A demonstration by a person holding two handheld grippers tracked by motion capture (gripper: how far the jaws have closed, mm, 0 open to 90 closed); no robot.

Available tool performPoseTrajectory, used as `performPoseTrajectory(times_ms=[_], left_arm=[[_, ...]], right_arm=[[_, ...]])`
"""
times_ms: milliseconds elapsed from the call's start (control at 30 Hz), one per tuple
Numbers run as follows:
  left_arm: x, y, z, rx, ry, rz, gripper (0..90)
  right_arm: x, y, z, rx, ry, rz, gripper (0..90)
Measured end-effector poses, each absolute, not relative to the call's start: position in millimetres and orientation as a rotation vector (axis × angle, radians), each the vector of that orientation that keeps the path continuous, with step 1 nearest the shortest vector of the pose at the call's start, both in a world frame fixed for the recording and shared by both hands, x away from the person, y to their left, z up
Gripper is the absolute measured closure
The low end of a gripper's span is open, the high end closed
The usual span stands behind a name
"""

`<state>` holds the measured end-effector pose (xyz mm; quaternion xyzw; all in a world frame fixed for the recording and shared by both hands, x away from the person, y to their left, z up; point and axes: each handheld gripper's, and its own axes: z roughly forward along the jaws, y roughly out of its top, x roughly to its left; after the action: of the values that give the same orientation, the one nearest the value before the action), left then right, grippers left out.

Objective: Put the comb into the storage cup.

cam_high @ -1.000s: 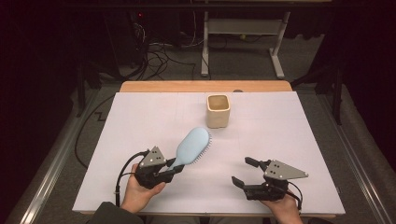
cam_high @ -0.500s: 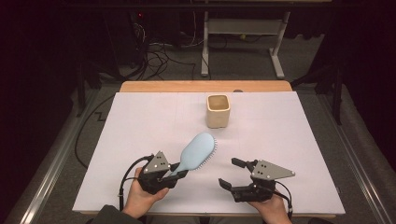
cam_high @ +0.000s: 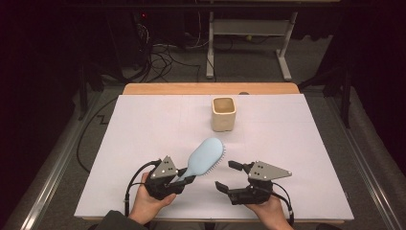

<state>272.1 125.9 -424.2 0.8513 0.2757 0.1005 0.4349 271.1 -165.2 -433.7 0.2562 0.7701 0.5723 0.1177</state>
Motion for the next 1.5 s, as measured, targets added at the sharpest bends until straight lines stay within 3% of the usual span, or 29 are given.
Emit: performPoseTrajectory(times_ms=[1500], left_arm=[[268.6, 106.2, -425.2, 2.159, 0.641, 0.294, 69.4]], right_arm=[[297.3, -121.7, -434.9, 0.945, 2.305, 1.714, 18.9]])
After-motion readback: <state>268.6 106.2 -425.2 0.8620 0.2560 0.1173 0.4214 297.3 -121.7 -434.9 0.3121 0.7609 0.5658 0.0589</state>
